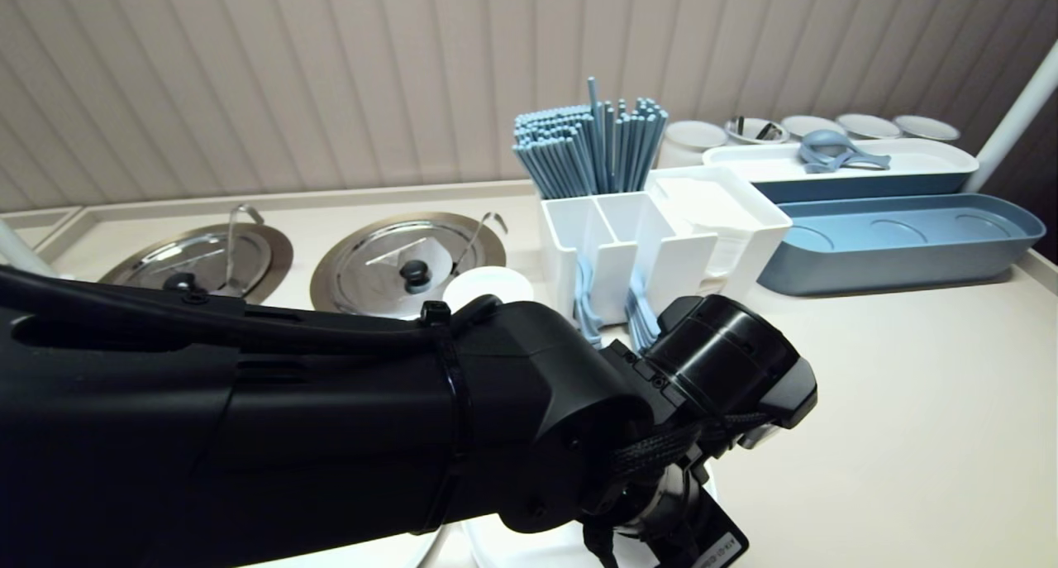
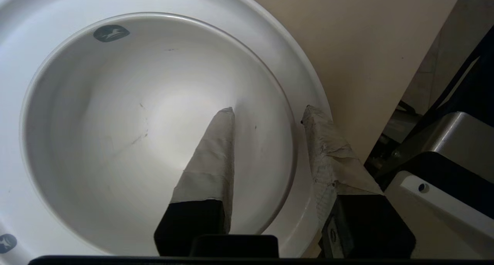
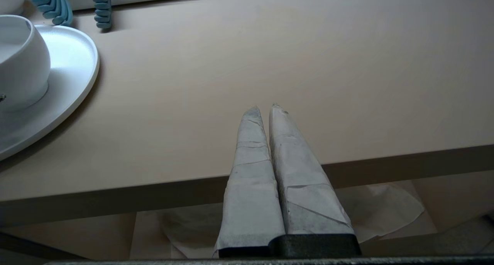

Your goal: Pick the bowl and place it on the plate, then pick the spoon and place it in the bowl

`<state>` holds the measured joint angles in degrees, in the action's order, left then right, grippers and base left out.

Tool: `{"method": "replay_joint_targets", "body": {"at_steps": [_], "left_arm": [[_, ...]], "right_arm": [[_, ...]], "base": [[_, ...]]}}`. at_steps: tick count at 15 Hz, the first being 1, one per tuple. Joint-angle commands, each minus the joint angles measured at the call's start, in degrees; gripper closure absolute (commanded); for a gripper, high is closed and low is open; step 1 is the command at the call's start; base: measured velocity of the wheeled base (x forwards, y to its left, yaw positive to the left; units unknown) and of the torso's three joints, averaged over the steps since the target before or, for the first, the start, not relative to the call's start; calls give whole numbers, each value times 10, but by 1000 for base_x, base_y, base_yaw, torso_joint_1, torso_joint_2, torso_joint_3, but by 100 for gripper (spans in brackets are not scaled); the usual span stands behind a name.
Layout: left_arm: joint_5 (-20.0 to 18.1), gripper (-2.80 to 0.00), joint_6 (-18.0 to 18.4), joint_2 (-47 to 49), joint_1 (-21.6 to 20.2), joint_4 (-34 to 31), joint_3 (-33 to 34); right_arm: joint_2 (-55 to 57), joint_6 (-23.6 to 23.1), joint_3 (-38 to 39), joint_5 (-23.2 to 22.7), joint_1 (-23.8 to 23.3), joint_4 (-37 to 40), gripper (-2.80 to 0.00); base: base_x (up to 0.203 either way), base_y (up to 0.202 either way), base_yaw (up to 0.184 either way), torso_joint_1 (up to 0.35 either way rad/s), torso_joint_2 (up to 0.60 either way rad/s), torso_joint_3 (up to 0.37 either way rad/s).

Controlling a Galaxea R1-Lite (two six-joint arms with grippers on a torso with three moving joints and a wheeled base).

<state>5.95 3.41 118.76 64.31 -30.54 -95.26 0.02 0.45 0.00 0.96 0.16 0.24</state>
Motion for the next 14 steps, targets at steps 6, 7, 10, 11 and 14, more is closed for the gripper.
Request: {"method": "replay_joint_targets", "body": {"at_steps": [6,7,10,11,14], "left_arm": [[3,-280,-28,-23,-5,-2,-36],[3,-280,-36,-32,-13,-2,-44],[3,-280,-39,-44,-31,-2,-45],[2,-280,-39,-49,-35,-2,-45],[2,-280,-53,-75,-59,-2,-46]], "right_arm": [[0,0,0,0,0,0,0],[1,0,0,0,0,0,0],[1,0,0,0,0,0,0],[1,0,0,0,0,0,0],[1,0,0,0,0,0,0]], "base": [[0,0,0,0,0,0],[0,0,0,0,0,0],[0,0,0,0,0,0],[0,0,0,0,0,0],[0,0,0,0,0,0]]}}
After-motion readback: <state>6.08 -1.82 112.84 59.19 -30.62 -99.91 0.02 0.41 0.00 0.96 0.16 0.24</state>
